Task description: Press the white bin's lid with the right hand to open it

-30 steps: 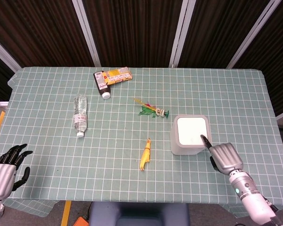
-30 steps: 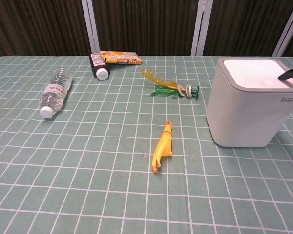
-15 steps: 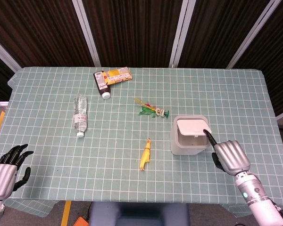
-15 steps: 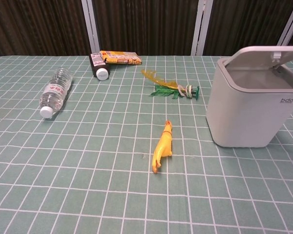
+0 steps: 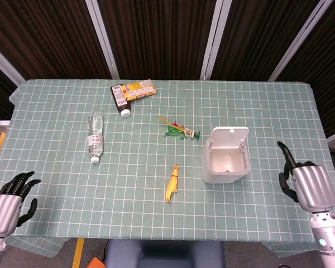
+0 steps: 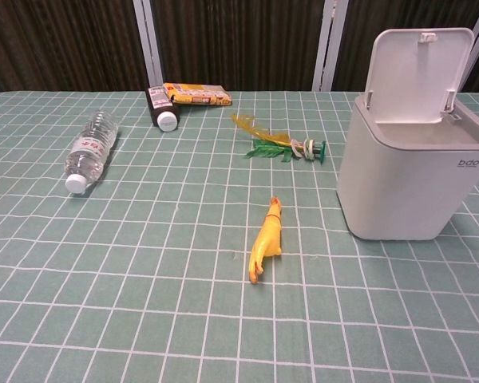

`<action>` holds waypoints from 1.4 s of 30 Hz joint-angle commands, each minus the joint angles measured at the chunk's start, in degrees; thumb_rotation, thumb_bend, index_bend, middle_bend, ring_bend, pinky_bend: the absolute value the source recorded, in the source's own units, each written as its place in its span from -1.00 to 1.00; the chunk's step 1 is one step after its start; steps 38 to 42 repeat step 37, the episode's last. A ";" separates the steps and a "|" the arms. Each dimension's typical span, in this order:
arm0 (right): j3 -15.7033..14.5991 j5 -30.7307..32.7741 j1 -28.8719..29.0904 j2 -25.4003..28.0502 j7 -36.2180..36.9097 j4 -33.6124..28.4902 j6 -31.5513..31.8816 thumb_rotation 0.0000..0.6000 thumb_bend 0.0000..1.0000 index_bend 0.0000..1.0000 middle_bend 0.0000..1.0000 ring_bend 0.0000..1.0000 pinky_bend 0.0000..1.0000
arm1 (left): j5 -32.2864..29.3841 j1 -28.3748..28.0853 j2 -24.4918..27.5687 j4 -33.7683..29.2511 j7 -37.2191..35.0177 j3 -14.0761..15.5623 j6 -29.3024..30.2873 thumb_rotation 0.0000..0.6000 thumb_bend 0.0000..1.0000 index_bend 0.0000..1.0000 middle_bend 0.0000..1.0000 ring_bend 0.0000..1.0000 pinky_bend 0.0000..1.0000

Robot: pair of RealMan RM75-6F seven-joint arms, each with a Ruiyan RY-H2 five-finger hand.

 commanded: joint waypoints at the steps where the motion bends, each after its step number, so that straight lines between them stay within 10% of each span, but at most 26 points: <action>1: -0.70 -0.95 -2.10 0.96 4.35 3.63 0.39 1.00 0.10 -0.99 0.32 0.32 0.28 | -0.02 -0.04 -0.06 0.01 0.13 -0.01 -0.07 1.00 0.01 -0.47 -0.73 -0.74 -0.40; 6: -1.68 -3.26 -4.69 -0.82 12.83 10.89 1.77 1.00 -0.25 -1.00 -0.41 -0.39 -0.26 | -0.01 -0.05 -0.12 0.01 0.29 -0.03 -0.07 1.00 0.01 -0.47 -0.73 -0.74 -0.41; 13: -2.31 -7.80 -7.76 -6.85 19.40 23.01 5.89 1.00 -0.55 -1.00 -0.86 -0.99 -0.77 | -0.23 -0.09 -0.31 0.01 0.83 -0.14 -0.15 1.00 0.01 -0.47 -0.73 -0.73 -0.40; 23: -3.11 -6.03 -9.43 -8.76 6.79 20.55 3.21 1.00 -0.74 -1.00 -1.00 -1.00 -0.82 | -0.29 -0.08 -0.35 0.10 1.06 -0.07 -0.27 1.00 0.01 -0.46 -0.73 -0.73 -0.40; 42: -2.15 -6.25 -9.75 -9.20 5.61 20.23 1.91 1.00 -0.74 -1.00 -1.00 -1.00 -0.82 | -1.02 -0.30 -0.31 0.38 0.54 -0.52 -0.51 1.00 0.01 -0.47 -0.73 -0.74 -0.40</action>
